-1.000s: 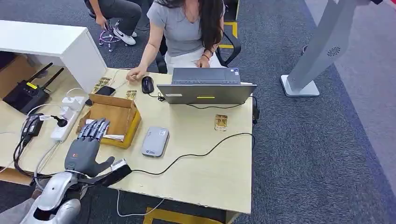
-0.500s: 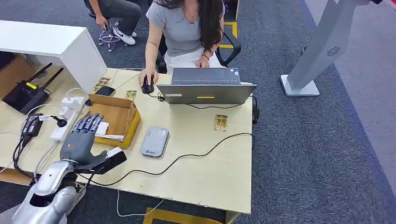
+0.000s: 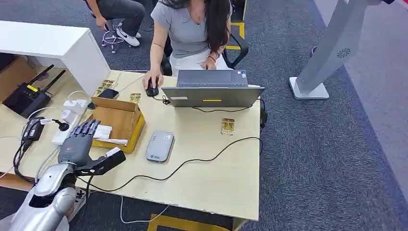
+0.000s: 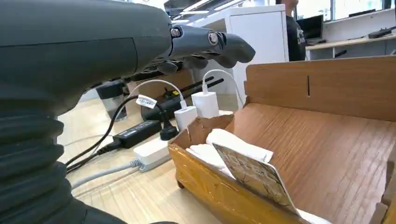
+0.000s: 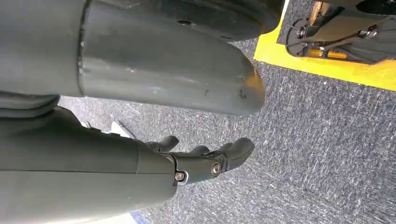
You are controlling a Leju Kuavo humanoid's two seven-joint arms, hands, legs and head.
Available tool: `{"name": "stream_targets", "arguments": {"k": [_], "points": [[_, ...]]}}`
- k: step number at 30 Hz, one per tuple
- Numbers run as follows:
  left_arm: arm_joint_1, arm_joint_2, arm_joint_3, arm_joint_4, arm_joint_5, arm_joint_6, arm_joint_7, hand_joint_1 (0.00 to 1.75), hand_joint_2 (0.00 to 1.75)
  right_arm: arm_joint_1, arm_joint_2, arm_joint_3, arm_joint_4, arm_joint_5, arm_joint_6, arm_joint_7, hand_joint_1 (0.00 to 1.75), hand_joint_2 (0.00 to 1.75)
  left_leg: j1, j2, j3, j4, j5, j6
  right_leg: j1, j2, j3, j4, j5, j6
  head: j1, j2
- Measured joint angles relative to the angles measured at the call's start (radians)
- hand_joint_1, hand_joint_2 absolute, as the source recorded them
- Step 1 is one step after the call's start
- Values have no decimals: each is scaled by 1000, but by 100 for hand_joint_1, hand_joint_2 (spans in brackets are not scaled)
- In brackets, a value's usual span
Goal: Pass the card to the sensor for recognition and then transmit it.
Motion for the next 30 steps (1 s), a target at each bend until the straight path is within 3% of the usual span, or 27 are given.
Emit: {"name": "stream_targets", "arguments": {"k": [20,30], "points": [[-41,-8,1,103,-12,-6,12,0,175,-1,0,2,0,25,9,0,0,0,0,0,0,0,0,0,0,0,0,0,0,0,0,0],[-77,-41,0,144,-34,2,10,0,175,-3,0,9,0,39,11,-3,0,0,0,0,0,0,0,0,0,0,0,0,0,0,0,0]]}}
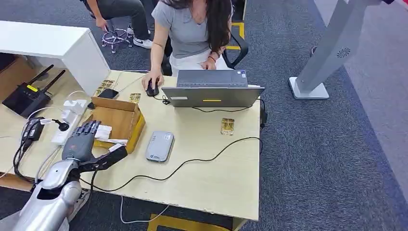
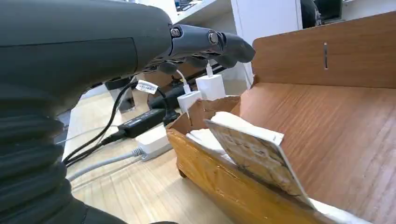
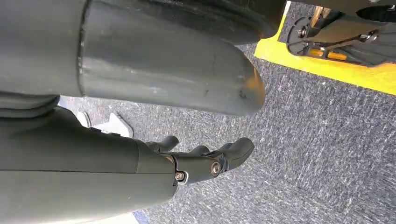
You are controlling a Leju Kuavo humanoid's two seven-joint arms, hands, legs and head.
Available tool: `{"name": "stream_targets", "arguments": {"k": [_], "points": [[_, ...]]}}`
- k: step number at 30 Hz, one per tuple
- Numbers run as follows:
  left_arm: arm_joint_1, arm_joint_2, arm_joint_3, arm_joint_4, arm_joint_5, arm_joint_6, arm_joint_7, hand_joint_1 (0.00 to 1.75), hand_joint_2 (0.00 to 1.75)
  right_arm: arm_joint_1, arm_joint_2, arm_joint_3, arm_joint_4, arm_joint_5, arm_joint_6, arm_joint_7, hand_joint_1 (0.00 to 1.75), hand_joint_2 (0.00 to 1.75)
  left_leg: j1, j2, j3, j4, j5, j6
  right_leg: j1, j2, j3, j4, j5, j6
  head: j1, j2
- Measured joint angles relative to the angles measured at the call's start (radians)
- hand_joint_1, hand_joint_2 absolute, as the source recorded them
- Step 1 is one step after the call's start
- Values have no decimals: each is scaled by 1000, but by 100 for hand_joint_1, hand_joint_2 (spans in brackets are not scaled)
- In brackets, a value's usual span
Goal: Pass the card to the sensor for recognition and then transmit it.
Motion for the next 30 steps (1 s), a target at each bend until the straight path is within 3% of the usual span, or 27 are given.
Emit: {"name": "stream_targets", "arguments": {"k": [19,20,30], "points": [[-9,-29,0,12,-3,0,-1,0,175,-1,0,2,0,10,6,0,0,0,0,0,0,0,0,0,0,0,0,0,0,0,0,0],[-10,-30,0,12,-5,0,-1,175,175,-1,0,2,0,10,6,0,0,0,0,0,0,0,0,0,0,0,0,0,0,0,0,0],[-13,-32,0,12,13,9,-8,175,175,-1,0,2,0,16,6,-2,0,0,0,0,0,0,0,0,0,0,0,0,0,0,0,0]]}}
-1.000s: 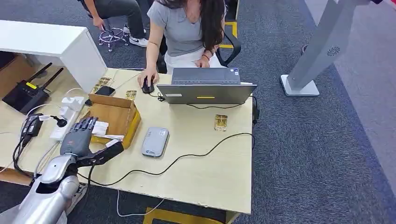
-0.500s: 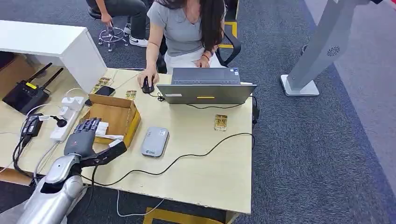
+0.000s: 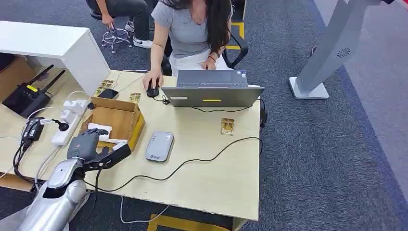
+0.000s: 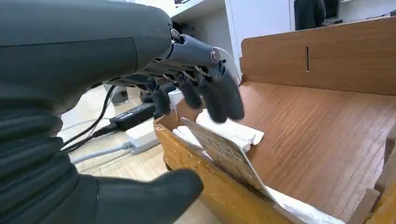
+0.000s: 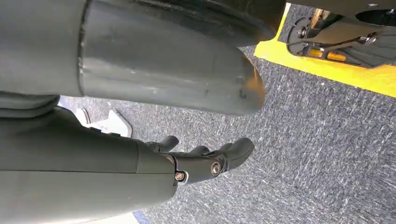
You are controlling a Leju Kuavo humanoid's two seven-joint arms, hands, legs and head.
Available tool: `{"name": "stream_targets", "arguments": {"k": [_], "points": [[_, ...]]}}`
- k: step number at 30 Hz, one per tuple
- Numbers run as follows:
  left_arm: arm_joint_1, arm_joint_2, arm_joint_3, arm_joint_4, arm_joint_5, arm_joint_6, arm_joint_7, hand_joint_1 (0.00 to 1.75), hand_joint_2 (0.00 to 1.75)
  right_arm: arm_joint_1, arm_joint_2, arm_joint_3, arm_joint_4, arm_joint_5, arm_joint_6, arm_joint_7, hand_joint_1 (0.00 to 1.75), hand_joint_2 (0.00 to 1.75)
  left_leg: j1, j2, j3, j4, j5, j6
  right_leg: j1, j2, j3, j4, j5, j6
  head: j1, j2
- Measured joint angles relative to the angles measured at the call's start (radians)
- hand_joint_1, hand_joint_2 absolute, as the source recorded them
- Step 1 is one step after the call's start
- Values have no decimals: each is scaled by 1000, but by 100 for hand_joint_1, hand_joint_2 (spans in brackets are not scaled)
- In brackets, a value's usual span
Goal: Pass the card to the sensor for recognition and then transmit it.
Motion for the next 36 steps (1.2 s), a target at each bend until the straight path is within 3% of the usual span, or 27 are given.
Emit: {"name": "stream_targets", "arguments": {"k": [23,31,36], "points": [[-16,1,0,0,24,11,-9,175,175,0,0,0,0,14,1,-4,0,0,0,0,0,0,0,0,0,0,0,0,0,0,0,0],[-134,4,0,24,31,35,-25,175,175,-1,0,0,0,27,6,-9,0,0,0,-1,0,0,1,0,0,-1,0,0,1,0,0,0],[-279,-2,0,71,25,49,-33,175,175,-3,0,0,0,42,11,-13,0,0,0,-2,-1,1,3,0,0,-1,-1,0,2,-1,0,0]]}}
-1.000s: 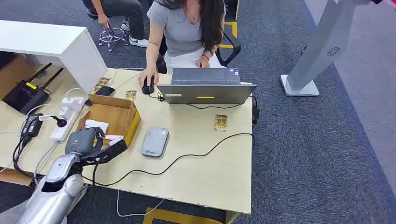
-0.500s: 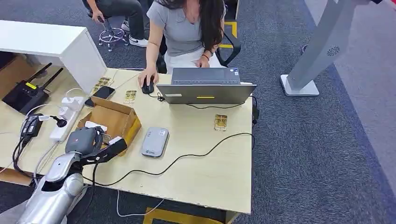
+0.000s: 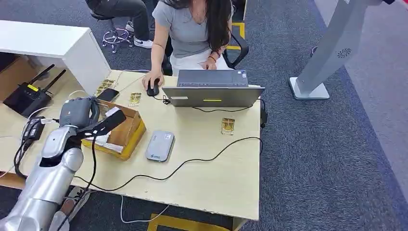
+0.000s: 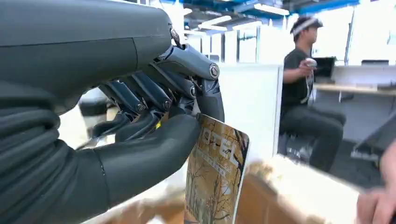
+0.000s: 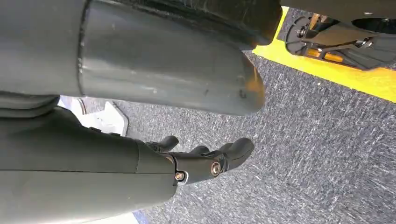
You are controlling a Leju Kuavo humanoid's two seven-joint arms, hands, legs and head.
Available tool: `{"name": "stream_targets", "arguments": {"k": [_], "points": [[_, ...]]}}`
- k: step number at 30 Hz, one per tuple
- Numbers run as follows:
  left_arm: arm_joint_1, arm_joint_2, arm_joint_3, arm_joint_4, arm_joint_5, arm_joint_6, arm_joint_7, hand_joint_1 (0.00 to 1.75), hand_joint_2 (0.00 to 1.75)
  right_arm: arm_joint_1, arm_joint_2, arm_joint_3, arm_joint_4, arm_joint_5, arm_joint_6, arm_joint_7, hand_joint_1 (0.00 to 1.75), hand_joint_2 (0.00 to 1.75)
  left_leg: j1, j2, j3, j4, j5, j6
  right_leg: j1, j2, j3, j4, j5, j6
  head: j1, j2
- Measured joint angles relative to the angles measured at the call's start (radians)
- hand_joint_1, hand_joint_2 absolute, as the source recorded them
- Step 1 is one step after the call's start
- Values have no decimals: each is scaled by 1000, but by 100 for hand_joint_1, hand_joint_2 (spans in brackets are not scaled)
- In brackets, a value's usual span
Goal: Pass the card to the sensor for recognition and then transmit it.
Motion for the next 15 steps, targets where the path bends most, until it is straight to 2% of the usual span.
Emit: {"name": "stream_targets", "arguments": {"k": [7,10,12,15], "points": [[-266,-34,-26,81,12,2,-3,175,175,-6,4,0,0,25,8,1,0,0,0,0,-2,0,2,0,0,0,-2,0,3,1,-1,0],[-420,-47,-48,185,-13,10,37,175,175,-12,7,3,0,43,18,5,0,0,0,1,-2,0,3,-1,0,1,-2,0,4,1,0,0],[-525,-54,-60,289,-49,31,56,175,175,-16,8,8,0,59,29,12,0,0,0,2,-3,0,3,-1,0,2,-4,0,6,0,0,0],[-642,-61,-78,425,-83,45,79,175,175,-20,13,13,0,69,35,19,0,0,0,2,-2,0,4,-1,0,3,-4,1,6,0,0,0]]}}
